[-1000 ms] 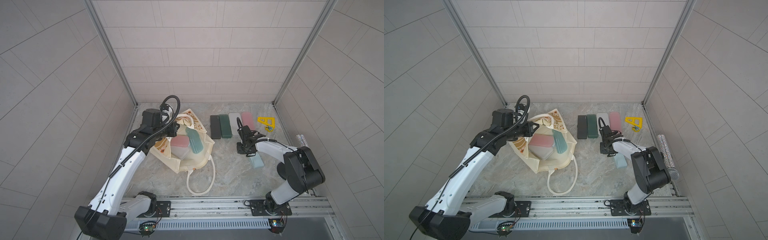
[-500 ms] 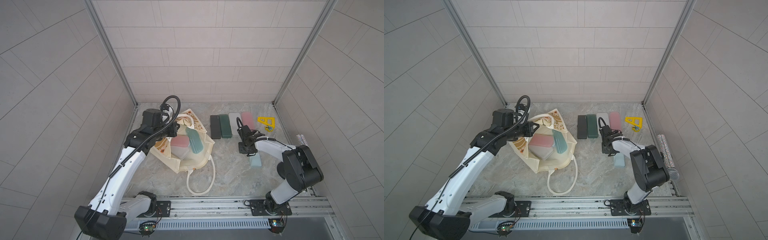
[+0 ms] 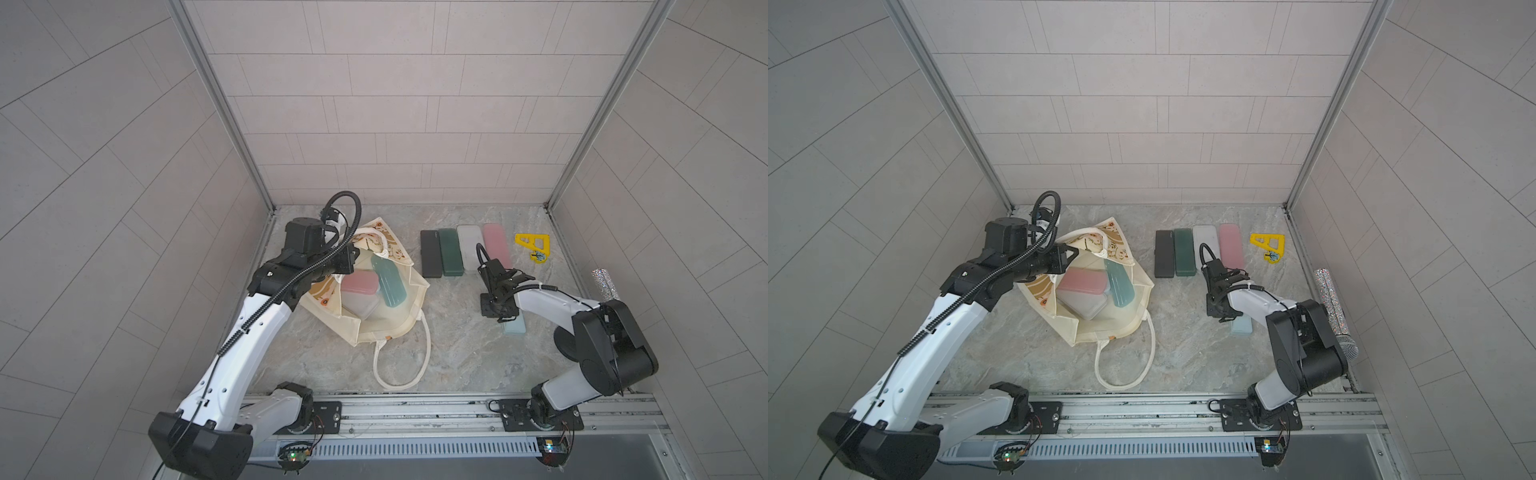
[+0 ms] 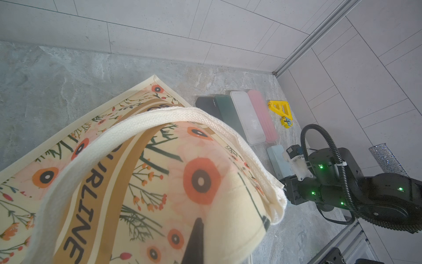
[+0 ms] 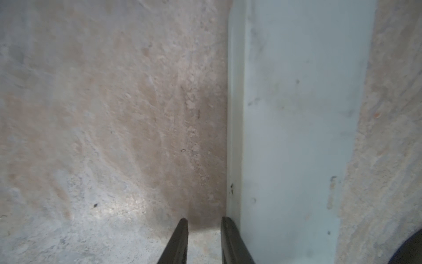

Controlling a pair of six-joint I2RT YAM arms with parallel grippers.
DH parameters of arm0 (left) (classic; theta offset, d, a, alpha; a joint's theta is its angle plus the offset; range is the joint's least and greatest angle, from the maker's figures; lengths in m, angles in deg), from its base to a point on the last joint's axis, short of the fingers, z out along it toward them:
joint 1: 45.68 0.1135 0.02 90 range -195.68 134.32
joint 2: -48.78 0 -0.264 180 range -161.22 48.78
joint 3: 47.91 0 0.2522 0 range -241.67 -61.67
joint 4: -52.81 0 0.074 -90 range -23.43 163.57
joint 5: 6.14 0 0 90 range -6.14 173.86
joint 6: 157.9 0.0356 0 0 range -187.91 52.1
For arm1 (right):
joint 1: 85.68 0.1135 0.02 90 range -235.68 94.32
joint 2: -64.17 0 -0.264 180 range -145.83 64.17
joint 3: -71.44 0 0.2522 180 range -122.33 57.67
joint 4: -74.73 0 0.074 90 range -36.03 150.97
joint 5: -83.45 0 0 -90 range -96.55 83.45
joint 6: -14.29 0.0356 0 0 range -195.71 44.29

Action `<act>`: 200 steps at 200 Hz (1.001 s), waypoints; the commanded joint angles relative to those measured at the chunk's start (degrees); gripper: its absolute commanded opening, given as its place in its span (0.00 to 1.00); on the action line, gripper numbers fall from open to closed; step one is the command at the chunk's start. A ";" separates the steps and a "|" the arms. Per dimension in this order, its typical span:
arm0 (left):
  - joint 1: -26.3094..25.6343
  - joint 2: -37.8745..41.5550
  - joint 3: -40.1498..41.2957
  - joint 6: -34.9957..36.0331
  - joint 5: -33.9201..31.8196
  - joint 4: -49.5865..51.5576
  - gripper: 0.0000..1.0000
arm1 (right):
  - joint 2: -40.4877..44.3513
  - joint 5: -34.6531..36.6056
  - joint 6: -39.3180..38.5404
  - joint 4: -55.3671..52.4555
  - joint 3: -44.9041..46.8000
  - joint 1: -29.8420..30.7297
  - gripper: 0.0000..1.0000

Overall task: Take out the pencil case from the canvas bag
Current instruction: Adjust the pencil case at the center of the board.

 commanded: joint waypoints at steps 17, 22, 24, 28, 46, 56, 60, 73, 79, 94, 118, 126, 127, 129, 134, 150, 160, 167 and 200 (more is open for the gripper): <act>-0.24 1.27 -2.61 -0.48 0.17 -0.99 0.00 | 1.59 2.14 1.16 -2.10 0.01 0.03 0.28; -0.26 1.32 -2.58 -0.48 0.23 -0.96 0.00 | 1.67 2.20 1.18 -2.19 -0.03 0.08 0.28; -0.25 1.33 -2.58 -0.52 0.20 -0.95 0.00 | 1.72 2.28 1.12 -2.25 -0.08 0.09 0.28; -0.32 1.30 -2.64 -0.54 0.22 -0.91 0.00 | 1.76 2.29 1.16 -2.46 -0.12 0.04 0.28; -0.25 1.38 -2.84 -0.50 0.37 -0.77 0.00 | 4.04 3.12 1.57 -3.43 -0.15 0.44 0.29; -0.33 1.39 -3.05 -0.50 0.55 -0.53 0.00 | 7.35 3.66 2.45 -3.12 0.26 1.33 0.29; -0.37 1.41 -3.23 -0.48 0.59 -0.38 0.00 | 9.16 3.48 2.69 -2.46 0.67 1.89 0.29; -0.47 1.39 -3.74 -0.34 0.70 -0.02 0.00 | 15.97 2.84 3.98 1.11 2.65 5.09 0.33; -0.58 1.31 -3.97 -0.22 0.72 0.08 0.00 | 19.12 2.81 4.24 3.21 3.69 7.54 0.35; -0.74 1.17 -4.46 -0.21 0.75 0.19 0.00 | 25.22 6.72 3.94 7.21 5.18 16.81 0.36; -0.94 0.67 -5.18 -0.51 1.03 0.19 0.00 | 30.23 14.77 1.34 14.91 7.96 33.38 0.36; -1.12 0.46 -5.56 -0.57 0.99 0.35 0.00 | 30.84 15.24 -0.52 18.94 9.57 37.73 0.37; -1.12 0.44 -5.65 -0.57 0.99 0.40 0.00 | 30.85 15.28 -0.82 19.38 9.73 38.17 0.37; -1.15 0.38 -5.69 -0.57 0.99 0.44 0.00 | 30.92 15.37 -1.29 20.33 10.05 39.32 0.38; -1.21 0.26 -6.01 -0.57 0.99 0.67 0.00 | 30.66 15.76 -2.39 22.54 10.39 41.57 0.38; -1.21 0.08 -7.00 -0.53 1.00 1.42 0.00 | 28.16 16.68 -5.79 28.60 12.18 47.42 0.39; -1.30 -0.01 -7.64 -0.51 0.90 1.90 0.00 | 25.30 16.71 -7.14 30.54 11.34 49.23 0.39; -1.30 -0.06 -7.89 -0.51 0.90 2.14 0.00 | 23.02 15.99 -8.02 31.04 11.06 49.87 0.39; -1.48 0.48 -8.62 -0.57 0.38 2.80 0.00 | 13.39 15.67 -12.74 31.49 2.61 52.14 0.39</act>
